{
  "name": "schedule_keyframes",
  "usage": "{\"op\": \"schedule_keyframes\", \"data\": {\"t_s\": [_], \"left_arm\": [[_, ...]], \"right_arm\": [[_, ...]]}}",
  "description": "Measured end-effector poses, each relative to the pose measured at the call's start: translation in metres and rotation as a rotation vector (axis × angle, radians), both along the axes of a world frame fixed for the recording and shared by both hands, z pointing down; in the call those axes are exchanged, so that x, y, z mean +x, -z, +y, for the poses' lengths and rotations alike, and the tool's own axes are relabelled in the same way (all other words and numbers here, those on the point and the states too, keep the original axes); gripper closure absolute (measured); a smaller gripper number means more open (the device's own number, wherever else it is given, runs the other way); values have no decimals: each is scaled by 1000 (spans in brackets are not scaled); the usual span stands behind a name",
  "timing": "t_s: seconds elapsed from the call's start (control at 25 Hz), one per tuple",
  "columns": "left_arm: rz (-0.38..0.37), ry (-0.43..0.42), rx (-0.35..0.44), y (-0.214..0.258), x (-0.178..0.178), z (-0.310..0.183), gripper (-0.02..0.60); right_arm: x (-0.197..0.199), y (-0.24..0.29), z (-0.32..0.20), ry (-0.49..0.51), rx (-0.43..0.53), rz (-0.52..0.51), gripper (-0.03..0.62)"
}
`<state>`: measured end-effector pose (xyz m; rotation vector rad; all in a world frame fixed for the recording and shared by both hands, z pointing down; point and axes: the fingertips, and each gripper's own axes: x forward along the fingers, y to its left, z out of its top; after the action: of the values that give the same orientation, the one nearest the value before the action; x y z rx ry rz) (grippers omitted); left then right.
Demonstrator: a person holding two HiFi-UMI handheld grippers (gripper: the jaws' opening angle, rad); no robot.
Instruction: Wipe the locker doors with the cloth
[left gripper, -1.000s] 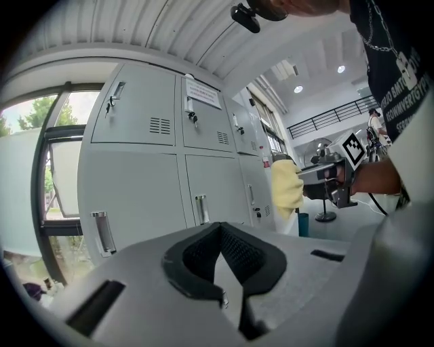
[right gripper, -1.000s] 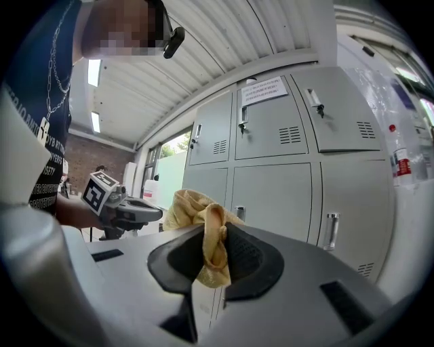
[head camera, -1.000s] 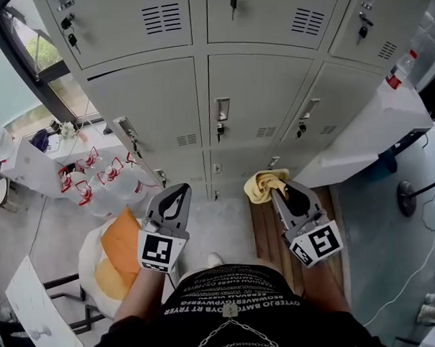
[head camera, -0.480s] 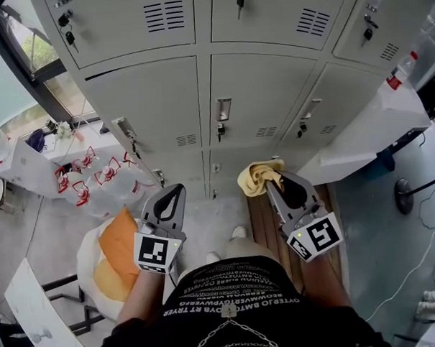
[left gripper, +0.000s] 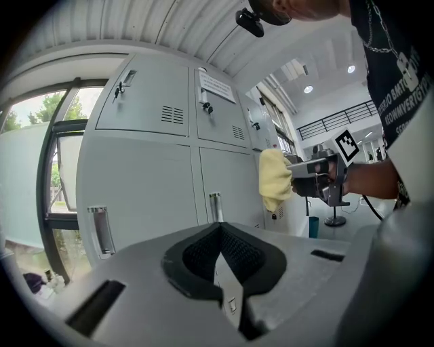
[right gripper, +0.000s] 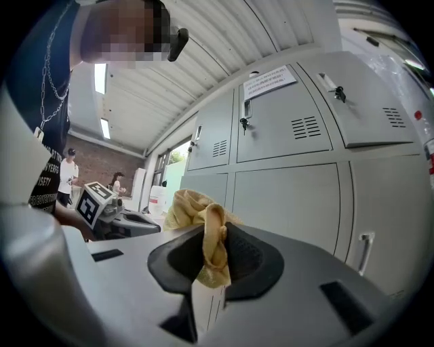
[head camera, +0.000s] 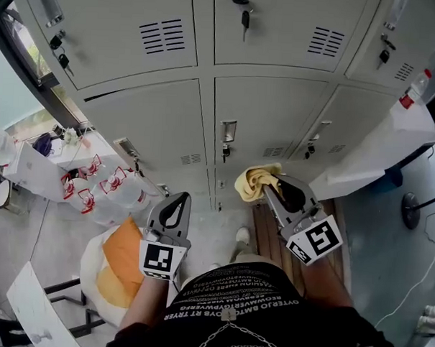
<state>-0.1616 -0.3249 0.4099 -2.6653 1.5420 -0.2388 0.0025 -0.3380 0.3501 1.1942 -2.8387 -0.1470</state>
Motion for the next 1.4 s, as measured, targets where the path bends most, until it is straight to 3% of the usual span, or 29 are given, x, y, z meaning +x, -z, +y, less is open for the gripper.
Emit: {"op": "schedule_keyframes", "data": {"t_s": [0.6,1.0,1.2,1.4], "left_arm": [[21,61,-9,-7,9,-51,577],[37,101,-37,-17,6,-58,577],[29,103,-63,-26,8,-55,577],[13,90,-76,-28,14,-53,577]], "right_arm": [[-31,46,-81,161,96,22,539],[-54,80,-115,236,137,-11,540],[-62,86,-129,238,150,-13,539],[-51,87,-145,172,148,-28,539]]}}
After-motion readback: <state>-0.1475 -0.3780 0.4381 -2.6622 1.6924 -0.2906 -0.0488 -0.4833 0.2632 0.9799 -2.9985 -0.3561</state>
